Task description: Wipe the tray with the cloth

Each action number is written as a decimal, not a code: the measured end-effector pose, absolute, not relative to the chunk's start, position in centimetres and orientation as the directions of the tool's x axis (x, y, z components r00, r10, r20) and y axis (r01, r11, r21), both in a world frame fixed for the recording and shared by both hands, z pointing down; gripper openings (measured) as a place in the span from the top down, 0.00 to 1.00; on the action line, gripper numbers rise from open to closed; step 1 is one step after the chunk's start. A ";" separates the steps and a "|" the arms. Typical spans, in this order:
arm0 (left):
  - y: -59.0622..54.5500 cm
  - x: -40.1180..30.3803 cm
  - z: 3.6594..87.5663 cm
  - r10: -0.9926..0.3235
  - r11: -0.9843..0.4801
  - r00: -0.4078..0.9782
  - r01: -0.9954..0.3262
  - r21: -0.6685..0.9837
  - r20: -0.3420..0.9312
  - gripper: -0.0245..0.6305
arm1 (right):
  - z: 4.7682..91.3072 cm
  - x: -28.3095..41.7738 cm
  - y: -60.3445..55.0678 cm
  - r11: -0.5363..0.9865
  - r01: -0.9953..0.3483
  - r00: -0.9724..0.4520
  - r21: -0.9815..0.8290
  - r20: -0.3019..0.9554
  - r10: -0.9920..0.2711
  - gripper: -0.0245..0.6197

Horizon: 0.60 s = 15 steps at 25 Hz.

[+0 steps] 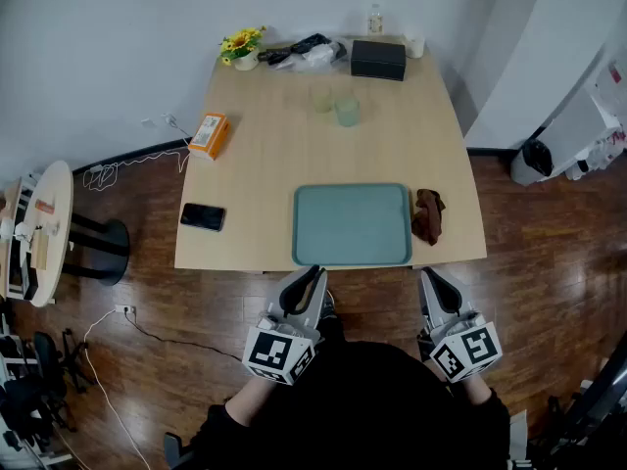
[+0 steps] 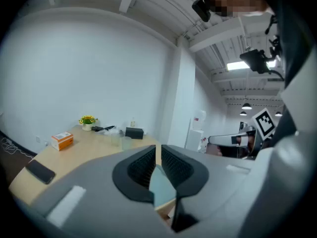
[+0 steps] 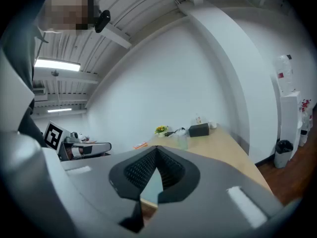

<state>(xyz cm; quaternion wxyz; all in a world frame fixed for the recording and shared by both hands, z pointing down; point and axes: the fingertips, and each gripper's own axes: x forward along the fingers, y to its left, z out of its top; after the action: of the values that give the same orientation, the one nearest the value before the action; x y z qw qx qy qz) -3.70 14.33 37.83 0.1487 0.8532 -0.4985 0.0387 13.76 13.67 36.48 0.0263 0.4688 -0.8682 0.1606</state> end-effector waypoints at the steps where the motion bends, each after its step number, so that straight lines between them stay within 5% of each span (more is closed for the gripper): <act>1: 13.0 -4.5 37.4 -0.836 -0.475 0.511 -0.857 0.201 0.200 0.94 | 36.1 12.9 12.4 0.506 -0.828 -0.551 -0.241 0.190 -0.812 0.96; 15: 0.1 -11.4 36.4 -0.853 -0.470 0.499 -0.862 0.189 0.153 0.94 | 34.9 5.9 0.0 0.521 -0.833 -0.551 -0.188 0.191 -0.812 0.96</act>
<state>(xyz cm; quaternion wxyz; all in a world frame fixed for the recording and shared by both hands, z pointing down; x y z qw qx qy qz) -11.38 0.05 36.40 0.1213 0.8572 -0.5001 0.0186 5.92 -0.04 34.88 0.0394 0.4720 -0.8712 0.1293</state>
